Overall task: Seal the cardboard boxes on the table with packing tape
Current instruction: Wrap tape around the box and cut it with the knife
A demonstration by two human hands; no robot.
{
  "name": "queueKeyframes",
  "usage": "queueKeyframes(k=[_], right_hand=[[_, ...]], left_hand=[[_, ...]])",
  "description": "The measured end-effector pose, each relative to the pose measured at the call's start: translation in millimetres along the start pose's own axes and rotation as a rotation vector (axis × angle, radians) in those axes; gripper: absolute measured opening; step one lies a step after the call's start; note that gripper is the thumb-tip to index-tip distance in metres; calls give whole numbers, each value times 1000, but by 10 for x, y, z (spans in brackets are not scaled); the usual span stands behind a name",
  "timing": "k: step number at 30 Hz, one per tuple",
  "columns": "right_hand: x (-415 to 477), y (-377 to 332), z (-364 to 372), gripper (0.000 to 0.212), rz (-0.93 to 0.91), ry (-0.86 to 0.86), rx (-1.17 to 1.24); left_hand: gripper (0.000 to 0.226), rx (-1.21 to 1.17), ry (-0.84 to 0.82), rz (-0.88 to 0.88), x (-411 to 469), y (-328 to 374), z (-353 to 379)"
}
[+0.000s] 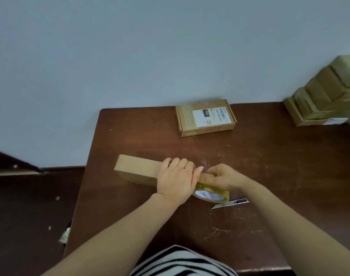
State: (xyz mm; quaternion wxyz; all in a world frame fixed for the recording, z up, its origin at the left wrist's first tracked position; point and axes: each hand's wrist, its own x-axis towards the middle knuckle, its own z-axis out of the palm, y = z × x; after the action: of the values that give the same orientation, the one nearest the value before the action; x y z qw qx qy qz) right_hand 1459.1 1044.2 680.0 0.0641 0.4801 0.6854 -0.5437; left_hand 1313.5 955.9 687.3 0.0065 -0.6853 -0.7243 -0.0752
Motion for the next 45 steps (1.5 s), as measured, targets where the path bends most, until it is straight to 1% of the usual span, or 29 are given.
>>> queueKeyframes(k=[2,3,5,7,9,11,12,14,15,16,18,20,21,24,26,27,29,32,34,35,36,37,38,39,40,41,42,43,45], right_hand=[[-55,61,-75,31,-6,-60,121],[-64,87,-95,29,-11,-71,161],[-54,115,-77,33,-10,-58,200],[-38,108,-35,30,8,-35,221],[-34,73,-22,27,6,-18,223],[-24,57,-9,27,4,5,200],[-19,59,2,27,8,26,191],[-13,68,20,28,11,68,176],[-10,67,26,29,9,78,163],[-12,67,31,31,10,82,141],[-18,82,37,36,24,88,94],[-21,97,57,36,26,81,91],[-18,94,73,34,22,77,88],[1,78,95,33,15,83,67],[14,71,86,34,14,85,63],[14,63,81,34,15,77,58],[10,69,90,33,16,64,73],[19,107,128,32,3,100,89],[31,110,132,31,7,99,72],[36,97,137,30,10,80,49],[41,81,146,30,11,63,32],[47,71,152,31,16,56,28],[50,69,153,31,18,61,33],[47,69,153,30,24,69,36],[38,67,151,29,32,72,31],[17,66,147,29,41,65,19],[-7,53,133,28,46,54,3],[-48,24,107,28,48,42,-16],[-185,-112,-37,29,32,25,-41]], left_hand=[[51,-25,12,42,-52,-36,8],[53,-18,17,63,-70,-50,24],[47,-1,-9,76,-45,-61,28],[36,38,-34,51,-21,-12,18],[34,62,-46,52,-4,23,1],[39,70,-62,76,22,-2,14],[43,38,-102,75,24,-11,11],[54,-116,-162,92,50,-73,7],[63,-191,-196,82,73,-139,-28],[72,-208,-203,57,92,-230,-56],[78,-45,-151,-53,107,-506,-95],[80,124,-183,-203,22,-746,-139],[80,135,-197,-236,-25,-788,-151],[64,65,-171,-213,11,-789,-95],[53,-39,-150,-203,37,-881,-75],[49,-71,-99,-200,9,-971,-77],[52,-44,-10,-241,-98,-1132,-86],[62,27,-88,-294,-127,-1173,-64],[60,100,-108,-291,-16,-1100,-116],[56,118,-94,-268,20,-1059,-139],[52,82,-73,-204,41,-995,-164],[53,-19,-94,-99,50,-896,-182],[59,-140,-188,40,46,-757,-185],[70,-183,-323,181,46,-601,-190],[83,-132,-438,291,56,-460,-198],[90,-52,-503,352,82,-362,-206],[89,1,-527,371,125,-314,-233],[80,-7,-525,370,172,-293,-276],[62,-165,-504,304,240,-318,-394]])
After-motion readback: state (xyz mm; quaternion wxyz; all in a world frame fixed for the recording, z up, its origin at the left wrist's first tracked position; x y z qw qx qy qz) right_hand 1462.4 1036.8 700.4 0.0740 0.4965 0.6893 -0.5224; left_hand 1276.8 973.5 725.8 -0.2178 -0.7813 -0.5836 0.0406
